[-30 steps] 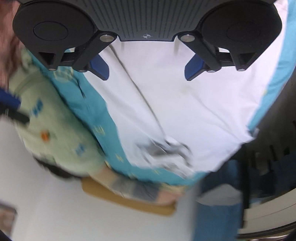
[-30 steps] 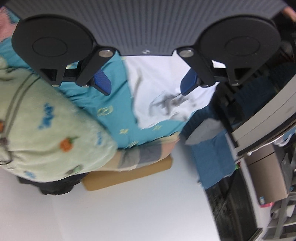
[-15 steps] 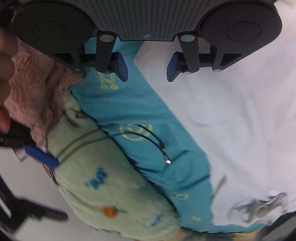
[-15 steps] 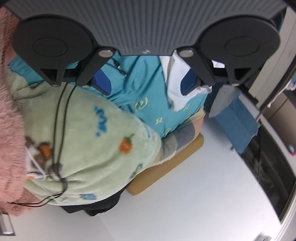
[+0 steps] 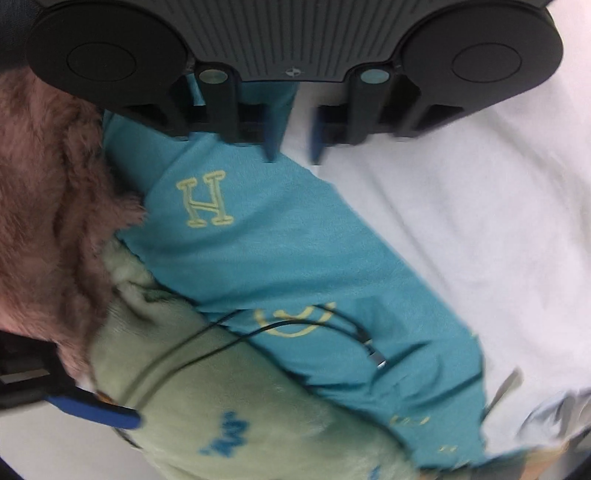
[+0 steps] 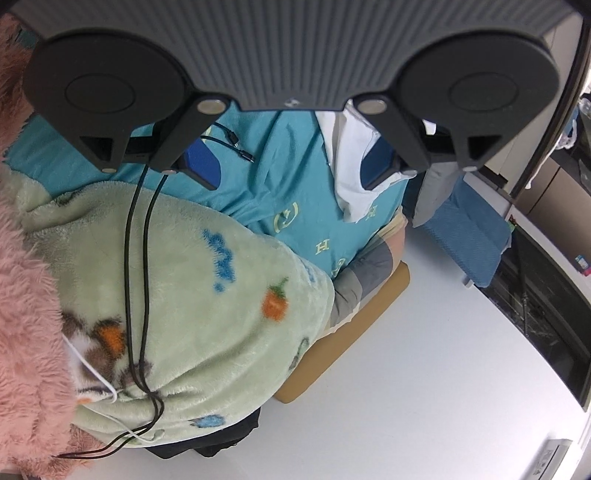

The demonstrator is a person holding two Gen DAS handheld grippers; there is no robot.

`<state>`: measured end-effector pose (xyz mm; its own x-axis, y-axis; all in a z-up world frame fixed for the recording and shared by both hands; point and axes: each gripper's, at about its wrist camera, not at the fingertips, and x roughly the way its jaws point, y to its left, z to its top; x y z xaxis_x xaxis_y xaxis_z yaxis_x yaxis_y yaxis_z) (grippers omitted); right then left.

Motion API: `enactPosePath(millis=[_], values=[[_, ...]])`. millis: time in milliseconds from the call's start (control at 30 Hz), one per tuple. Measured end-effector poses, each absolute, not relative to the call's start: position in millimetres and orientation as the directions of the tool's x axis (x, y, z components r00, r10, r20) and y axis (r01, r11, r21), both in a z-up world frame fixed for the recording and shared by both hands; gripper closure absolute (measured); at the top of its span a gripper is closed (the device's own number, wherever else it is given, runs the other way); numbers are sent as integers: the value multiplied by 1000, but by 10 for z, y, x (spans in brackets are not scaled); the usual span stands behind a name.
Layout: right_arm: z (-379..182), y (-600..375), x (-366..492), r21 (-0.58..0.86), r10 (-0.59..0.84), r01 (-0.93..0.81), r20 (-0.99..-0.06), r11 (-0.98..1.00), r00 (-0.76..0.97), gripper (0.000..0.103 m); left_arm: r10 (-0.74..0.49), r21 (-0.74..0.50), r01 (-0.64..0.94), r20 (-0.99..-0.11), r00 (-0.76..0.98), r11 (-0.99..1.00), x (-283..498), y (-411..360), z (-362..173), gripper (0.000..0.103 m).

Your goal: Fold clothes

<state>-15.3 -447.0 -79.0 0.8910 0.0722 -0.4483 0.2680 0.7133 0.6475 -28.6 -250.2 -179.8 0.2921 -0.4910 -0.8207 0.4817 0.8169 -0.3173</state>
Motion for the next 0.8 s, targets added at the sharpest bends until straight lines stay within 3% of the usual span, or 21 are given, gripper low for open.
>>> enactPosePath(millis=[233,567,667,800], values=[[-887,-4497,-50,640,63,303,-483,706,873,18,-516,-357,454,-804,296,816,-264,-2367,-1680,102],[-727,-4343,-117,583,31,234,-407,778,913,18,-580,-458,380,-745,330,804,-328,-1286,-653,102],[-697,-4244,-89,563,54,193,-393,804,918,18,-641,-574,285,-694,328,768,-470,-628,-373,102],[-783,-4056,-1,561,131,175,-463,809,877,19,-629,-644,87,-695,349,760,-666,85,-382,102]])
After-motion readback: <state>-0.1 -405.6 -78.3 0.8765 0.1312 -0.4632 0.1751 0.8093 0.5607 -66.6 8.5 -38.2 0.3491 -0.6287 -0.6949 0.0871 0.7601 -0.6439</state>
